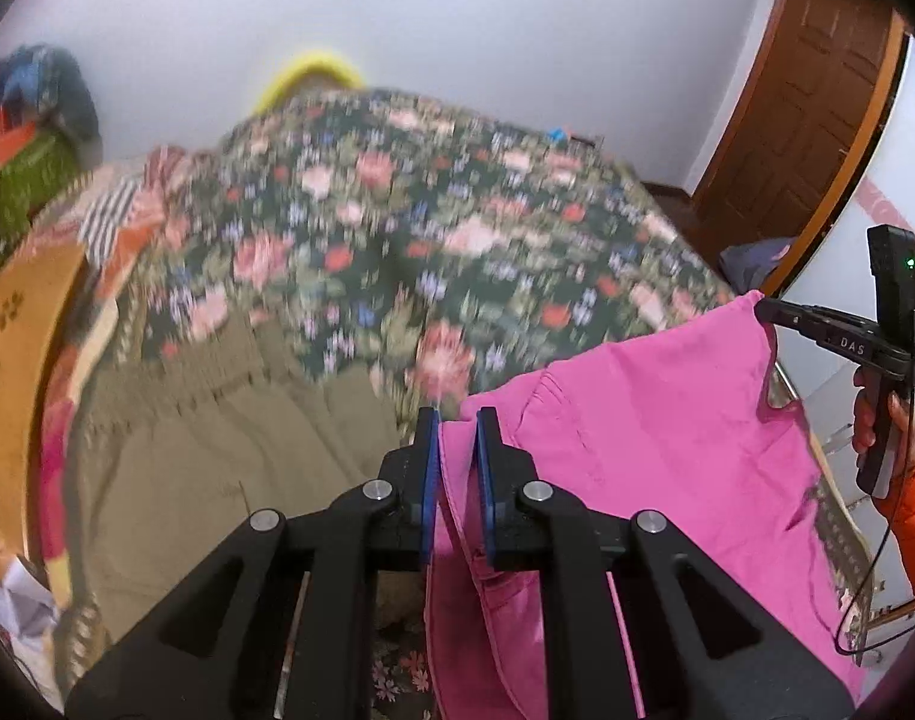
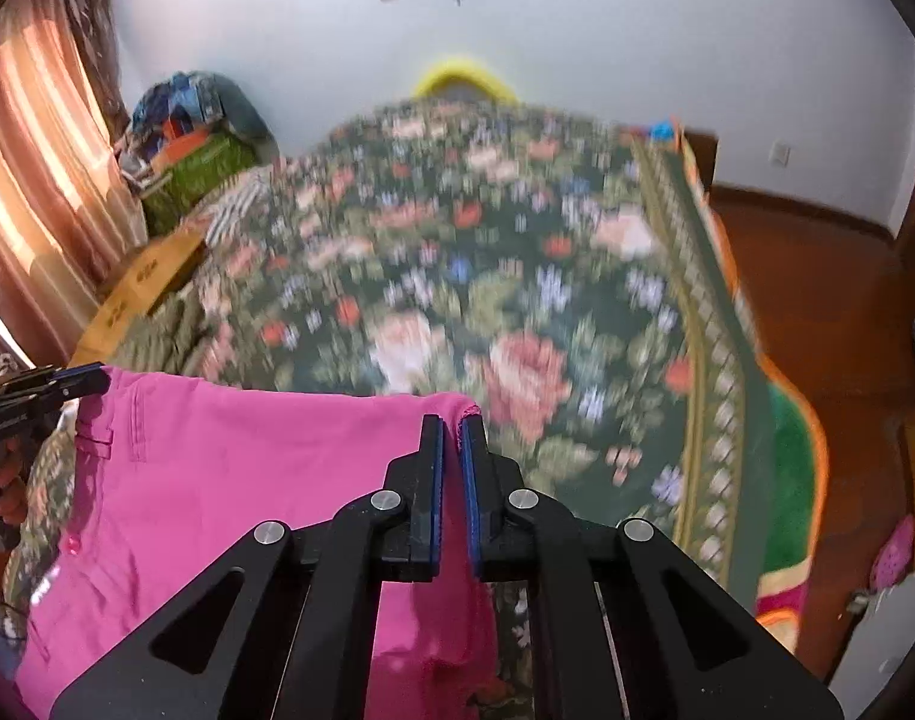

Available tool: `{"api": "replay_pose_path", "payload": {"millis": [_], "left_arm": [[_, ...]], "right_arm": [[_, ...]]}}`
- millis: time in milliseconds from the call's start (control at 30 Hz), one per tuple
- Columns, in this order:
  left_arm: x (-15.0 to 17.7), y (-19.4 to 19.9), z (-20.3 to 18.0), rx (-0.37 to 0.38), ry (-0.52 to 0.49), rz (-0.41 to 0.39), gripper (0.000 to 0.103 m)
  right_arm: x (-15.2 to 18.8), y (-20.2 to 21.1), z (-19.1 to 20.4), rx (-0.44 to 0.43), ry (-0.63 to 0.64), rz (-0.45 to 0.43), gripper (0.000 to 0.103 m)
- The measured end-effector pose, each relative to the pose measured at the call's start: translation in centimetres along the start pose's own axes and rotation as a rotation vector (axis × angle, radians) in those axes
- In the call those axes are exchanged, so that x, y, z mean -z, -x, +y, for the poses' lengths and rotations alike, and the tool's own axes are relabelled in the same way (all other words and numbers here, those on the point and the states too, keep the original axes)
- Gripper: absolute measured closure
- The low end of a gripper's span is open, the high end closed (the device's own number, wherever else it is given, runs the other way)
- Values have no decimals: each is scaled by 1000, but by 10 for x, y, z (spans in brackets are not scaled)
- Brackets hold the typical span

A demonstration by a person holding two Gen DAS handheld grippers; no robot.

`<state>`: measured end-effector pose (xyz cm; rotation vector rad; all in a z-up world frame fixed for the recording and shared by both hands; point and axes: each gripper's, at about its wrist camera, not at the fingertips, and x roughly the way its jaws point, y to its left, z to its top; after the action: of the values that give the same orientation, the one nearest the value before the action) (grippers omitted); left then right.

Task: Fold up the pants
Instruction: 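Grasp the waistband with the left gripper while the right gripper grasps the other waistband corner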

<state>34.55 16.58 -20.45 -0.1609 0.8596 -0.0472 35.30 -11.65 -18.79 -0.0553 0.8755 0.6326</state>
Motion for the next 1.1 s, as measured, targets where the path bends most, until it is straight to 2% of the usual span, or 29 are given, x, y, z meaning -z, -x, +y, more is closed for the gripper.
{"api": "replay_pose_path", "payload": {"millis": [300,467,667,1100], "left_arm": [[-40,38,-6,-11,-19,-109,92],[-40,58,-12,-12,-42,-144,92],[-20,70,-10,-6,-37,-118,92],[40,115,-25,23,-73,-84,92]], "right_arm": [[-47,53,13,38,22,-184,98],[-56,81,24,25,40,-250,98],[-36,97,37,-6,40,-256,98],[41,149,65,-85,-10,-238,98]]}}
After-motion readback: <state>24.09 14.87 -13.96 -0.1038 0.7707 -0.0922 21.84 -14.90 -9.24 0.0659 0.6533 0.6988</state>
